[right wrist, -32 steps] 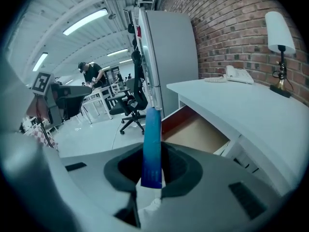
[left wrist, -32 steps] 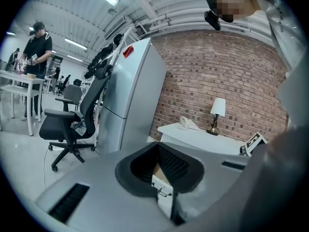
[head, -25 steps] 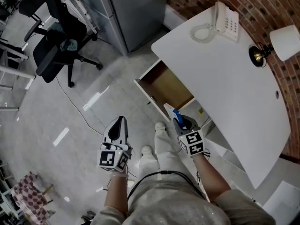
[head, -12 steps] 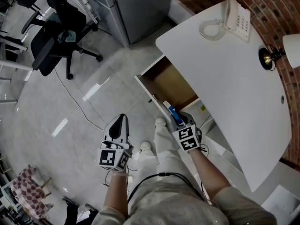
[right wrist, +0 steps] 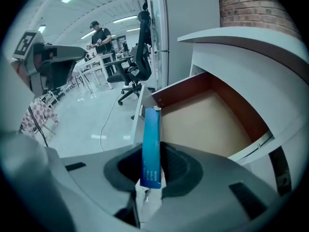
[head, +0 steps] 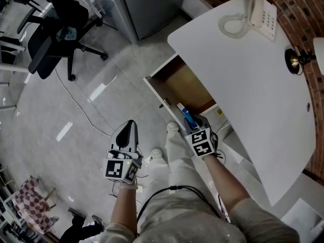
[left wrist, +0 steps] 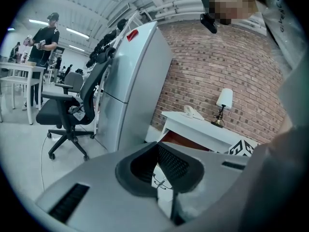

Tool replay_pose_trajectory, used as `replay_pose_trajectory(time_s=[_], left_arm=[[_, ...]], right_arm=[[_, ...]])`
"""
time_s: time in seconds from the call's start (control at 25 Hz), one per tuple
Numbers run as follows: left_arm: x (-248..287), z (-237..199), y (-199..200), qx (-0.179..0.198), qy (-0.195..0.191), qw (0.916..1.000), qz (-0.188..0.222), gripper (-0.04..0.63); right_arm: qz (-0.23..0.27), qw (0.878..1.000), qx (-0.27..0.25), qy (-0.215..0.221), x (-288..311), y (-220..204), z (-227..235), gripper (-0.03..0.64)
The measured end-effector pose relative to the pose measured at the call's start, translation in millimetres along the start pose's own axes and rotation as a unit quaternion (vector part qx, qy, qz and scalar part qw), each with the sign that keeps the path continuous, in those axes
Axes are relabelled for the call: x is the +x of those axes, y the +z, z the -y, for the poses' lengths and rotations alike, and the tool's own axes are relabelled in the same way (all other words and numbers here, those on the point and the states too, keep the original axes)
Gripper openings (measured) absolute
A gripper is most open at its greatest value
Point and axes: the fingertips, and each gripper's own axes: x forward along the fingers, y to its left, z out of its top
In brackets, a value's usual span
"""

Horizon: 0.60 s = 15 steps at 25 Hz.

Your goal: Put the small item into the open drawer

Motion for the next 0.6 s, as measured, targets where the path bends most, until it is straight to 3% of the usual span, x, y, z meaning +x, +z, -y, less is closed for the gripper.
replay_pose_trajectory(time_s=[0.6], left_arm=[[14.1,-5.0,-7.5,-0.009,-0.004,0.9999,0.004,0.006]], right_arm=[[-0.016,0.999,0.033,0.013,22.8,-5.7,5.7,0.103]])
